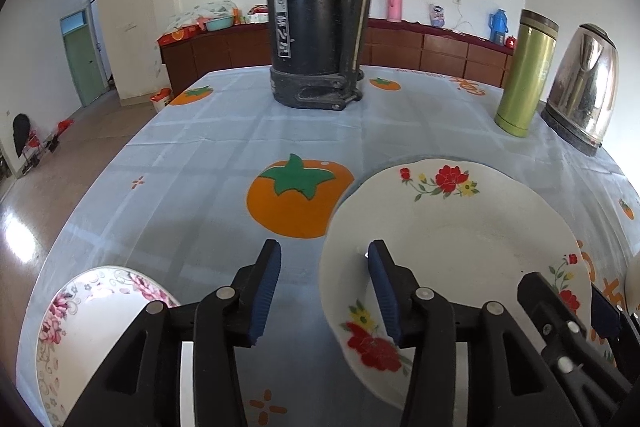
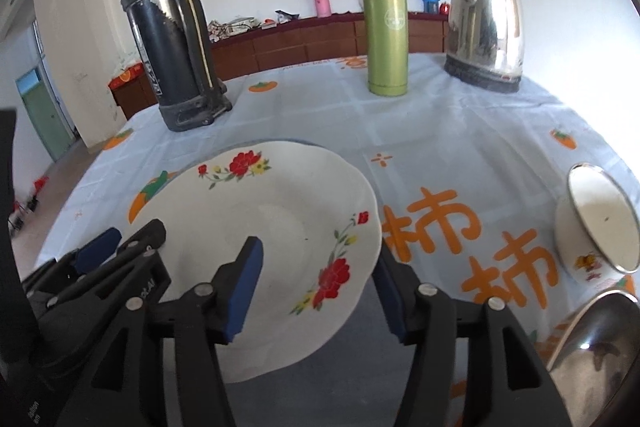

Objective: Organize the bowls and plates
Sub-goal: 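Lower the plate into the blue-patterned bowl and open both grippers, then move both grippers to the rim of the pink-floral white plate, then grasp the pink-floral plate rim with both grippers and lift it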

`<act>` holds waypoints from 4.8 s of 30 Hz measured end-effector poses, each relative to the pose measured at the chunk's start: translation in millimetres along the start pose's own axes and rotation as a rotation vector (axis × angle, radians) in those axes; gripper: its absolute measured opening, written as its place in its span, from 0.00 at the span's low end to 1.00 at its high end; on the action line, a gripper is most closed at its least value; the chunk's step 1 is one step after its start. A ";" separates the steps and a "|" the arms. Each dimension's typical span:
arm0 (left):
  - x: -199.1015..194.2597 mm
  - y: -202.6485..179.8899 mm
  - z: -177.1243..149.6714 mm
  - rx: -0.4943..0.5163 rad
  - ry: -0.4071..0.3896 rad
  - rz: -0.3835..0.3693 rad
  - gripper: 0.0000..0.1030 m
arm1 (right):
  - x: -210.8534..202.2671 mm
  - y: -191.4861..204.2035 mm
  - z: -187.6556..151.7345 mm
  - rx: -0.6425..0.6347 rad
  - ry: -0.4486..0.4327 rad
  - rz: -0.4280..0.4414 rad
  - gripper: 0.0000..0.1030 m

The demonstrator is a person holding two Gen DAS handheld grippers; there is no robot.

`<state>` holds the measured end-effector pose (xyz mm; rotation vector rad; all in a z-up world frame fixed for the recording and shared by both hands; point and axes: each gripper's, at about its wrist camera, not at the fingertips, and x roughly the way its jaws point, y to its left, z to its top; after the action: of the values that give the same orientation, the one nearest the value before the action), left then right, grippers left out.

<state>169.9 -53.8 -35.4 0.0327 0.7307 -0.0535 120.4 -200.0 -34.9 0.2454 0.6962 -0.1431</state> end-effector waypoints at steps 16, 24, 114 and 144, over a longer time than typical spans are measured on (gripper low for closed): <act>-66.5 18.9 -29.7 0.005 -0.179 0.120 0.61 | -47.1 8.9 -0.3 -0.019 -0.278 -0.029 0.83; -97.6 29.9 -54.5 0.012 -0.214 0.135 0.61 | -72.0 9.0 -11.4 0.003 -0.369 -0.022 0.89; -56.7 187.0 -64.4 -0.180 0.101 0.142 0.39 | -45.6 126.0 -89.6 0.008 0.153 0.307 0.40; -57.4 186.8 -67.5 -0.244 0.089 0.076 0.34 | -44.9 136.6 -93.2 -0.106 0.129 0.349 0.23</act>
<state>93.5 138.0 -45.2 -0.1711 0.8205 0.1104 57.8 -41.3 -50.7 0.2722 0.7756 0.2441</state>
